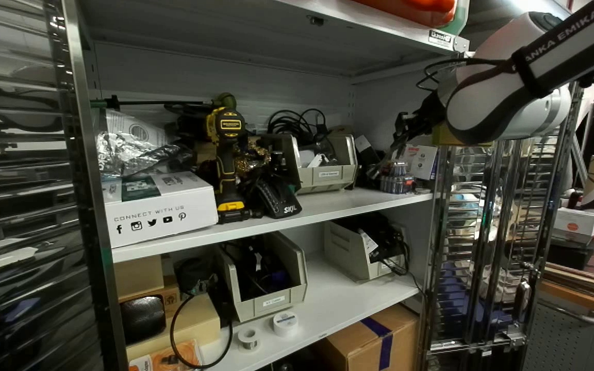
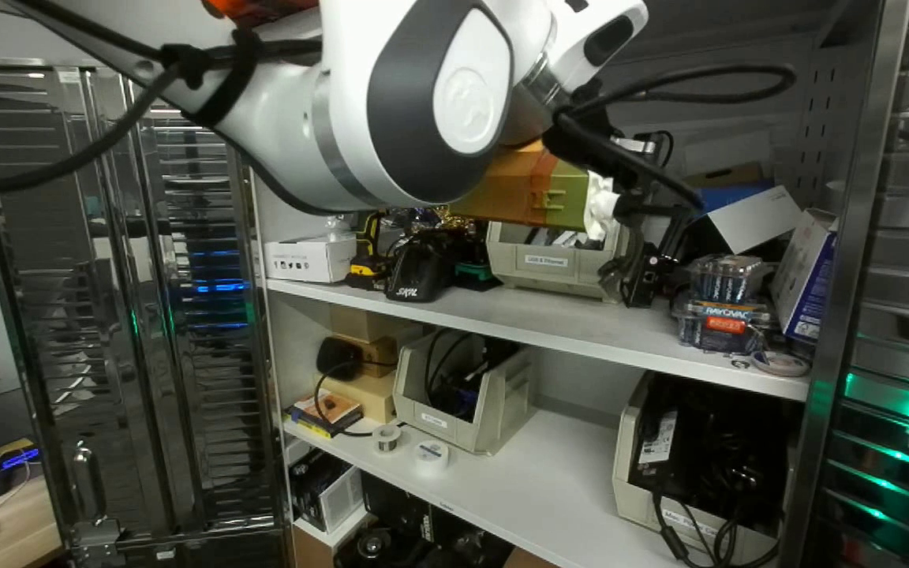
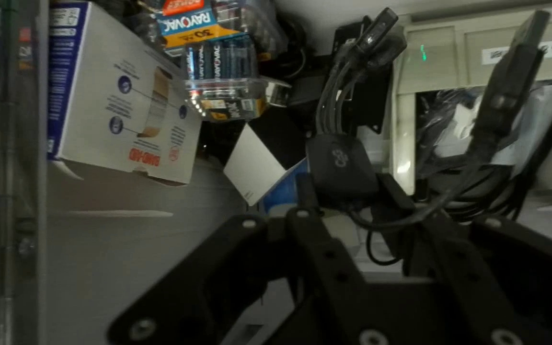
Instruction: Put the cable in the tool box
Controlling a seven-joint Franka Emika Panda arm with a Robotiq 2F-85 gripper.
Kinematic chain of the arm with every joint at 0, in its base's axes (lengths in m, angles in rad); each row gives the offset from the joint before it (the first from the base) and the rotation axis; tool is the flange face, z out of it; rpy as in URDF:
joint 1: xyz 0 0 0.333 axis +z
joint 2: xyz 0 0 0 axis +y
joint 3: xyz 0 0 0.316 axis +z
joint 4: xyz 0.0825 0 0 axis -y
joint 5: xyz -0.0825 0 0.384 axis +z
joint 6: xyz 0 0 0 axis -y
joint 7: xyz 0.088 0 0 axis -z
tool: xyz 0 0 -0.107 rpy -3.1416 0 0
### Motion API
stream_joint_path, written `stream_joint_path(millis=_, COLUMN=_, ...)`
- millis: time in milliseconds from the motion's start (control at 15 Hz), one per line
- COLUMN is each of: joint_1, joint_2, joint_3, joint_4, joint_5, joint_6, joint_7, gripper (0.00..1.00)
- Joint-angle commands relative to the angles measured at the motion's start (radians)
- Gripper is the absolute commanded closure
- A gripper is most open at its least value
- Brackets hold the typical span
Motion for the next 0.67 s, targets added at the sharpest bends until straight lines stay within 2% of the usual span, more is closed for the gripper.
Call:
stream_joint_path(millis=0, joint_1=-0.048, joint_2=0.079, joint_3=0.051, joint_4=0.119, joint_5=0.037, joint_6=0.006, joint_7=0.132, gripper=0.85)
stream_joint_path(millis=67, joint_1=-0.021, joint_2=0.097, joint_3=0.043, joint_4=0.147, joint_5=0.067, joint_6=-0.004, joint_7=0.145, gripper=0.85)
stream_joint_path(millis=200, joint_1=0.096, joint_2=0.133, joint_3=0.007, joint_4=0.206, joint_5=0.168, joint_6=-0.041, joint_7=0.125, gripper=0.85)
stream_joint_path(millis=333, joint_1=0.166, joint_2=0.163, joint_3=0.031, joint_4=0.261, joint_5=0.368, joint_6=-0.091, joint_7=0.025, gripper=0.85)
stream_joint_path(millis=467, joint_1=0.200, joint_2=0.183, joint_3=0.049, joint_4=0.333, joint_5=0.536, joint_6=-0.163, joint_7=-0.074, gripper=0.85)
stream_joint_path(millis=600, joint_1=0.198, joint_2=0.200, joint_3=0.051, joint_4=0.387, joint_5=0.636, joint_6=-0.203, joint_7=-0.158, gripper=0.85)
